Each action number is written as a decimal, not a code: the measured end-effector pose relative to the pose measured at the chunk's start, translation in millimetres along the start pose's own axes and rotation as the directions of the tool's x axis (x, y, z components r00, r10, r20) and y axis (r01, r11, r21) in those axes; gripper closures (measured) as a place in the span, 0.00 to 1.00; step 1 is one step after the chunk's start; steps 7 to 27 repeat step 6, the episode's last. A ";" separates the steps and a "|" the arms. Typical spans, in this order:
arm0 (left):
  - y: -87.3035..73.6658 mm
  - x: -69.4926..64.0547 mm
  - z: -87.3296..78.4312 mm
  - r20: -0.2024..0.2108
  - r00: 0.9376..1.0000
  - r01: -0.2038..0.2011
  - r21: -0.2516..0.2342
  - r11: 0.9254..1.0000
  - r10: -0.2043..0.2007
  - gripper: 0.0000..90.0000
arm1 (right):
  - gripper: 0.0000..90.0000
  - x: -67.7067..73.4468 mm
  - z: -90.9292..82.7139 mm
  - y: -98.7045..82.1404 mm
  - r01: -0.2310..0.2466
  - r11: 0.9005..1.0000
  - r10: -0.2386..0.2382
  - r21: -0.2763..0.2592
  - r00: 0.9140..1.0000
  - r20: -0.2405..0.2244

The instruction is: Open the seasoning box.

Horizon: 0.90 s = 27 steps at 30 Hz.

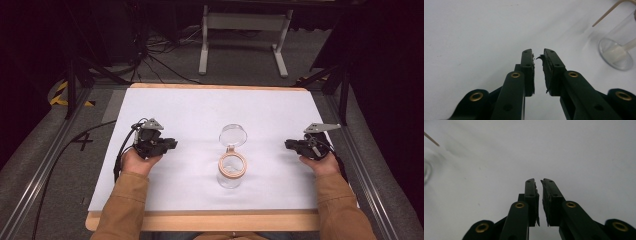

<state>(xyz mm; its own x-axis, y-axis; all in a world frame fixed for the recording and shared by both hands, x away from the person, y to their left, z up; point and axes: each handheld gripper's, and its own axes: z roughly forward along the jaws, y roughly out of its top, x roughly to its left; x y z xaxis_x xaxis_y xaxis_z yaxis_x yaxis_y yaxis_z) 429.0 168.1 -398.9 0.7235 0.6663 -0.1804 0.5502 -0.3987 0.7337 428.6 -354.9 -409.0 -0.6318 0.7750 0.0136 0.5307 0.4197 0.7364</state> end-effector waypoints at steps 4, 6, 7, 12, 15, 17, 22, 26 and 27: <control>-0.2 0.6 -0.2 0.002 1.000 -0.001 0.000 1.000 0.001 0.87 | 0.88 3.4 4.8 0.6 0.016 1.000 -0.016 0.017 1.000 -0.004; -0.1 0.5 0.1 0.001 1.000 -0.001 -0.002 1.000 0.001 0.86 | 0.84 3.8 2.4 2.0 0.004 1.000 -0.004 -0.004 1.000 -0.014; -0.1 0.5 0.1 0.001 1.000 -0.001 -0.002 1.000 0.001 0.86 | 0.84 3.8 2.4 2.0 0.004 1.000 -0.004 -0.004 1.000 -0.014; -0.1 0.5 0.1 0.001 1.000 -0.001 -0.002 1.000 0.001 0.86 | 0.84 3.8 2.4 2.0 0.004 1.000 -0.004 -0.004 1.000 -0.014; -0.1 0.5 0.1 0.001 1.000 -0.001 -0.002 1.000 0.001 0.86 | 0.84 3.8 2.4 2.0 0.004 1.000 -0.004 -0.004 1.000 -0.014; -0.1 0.5 0.1 0.001 1.000 -0.001 -0.002 1.000 0.001 0.86 | 0.84 3.8 2.4 2.0 0.004 1.000 -0.004 -0.004 1.000 -0.014; -0.1 0.5 0.1 0.001 1.000 -0.001 -0.002 1.000 0.001 0.86 | 0.84 3.8 2.4 2.0 0.004 1.000 -0.004 -0.004 1.000 -0.014; -0.1 0.5 0.1 0.001 1.000 -0.001 -0.002 1.000 0.001 0.86 | 0.84 3.8 2.4 2.0 0.004 1.000 -0.004 -0.004 1.000 -0.014; -0.1 0.5 0.1 0.001 1.000 -0.001 -0.002 1.000 0.001 0.86 | 0.84 3.8 2.4 2.0 0.004 1.000 -0.004 -0.004 1.000 -0.014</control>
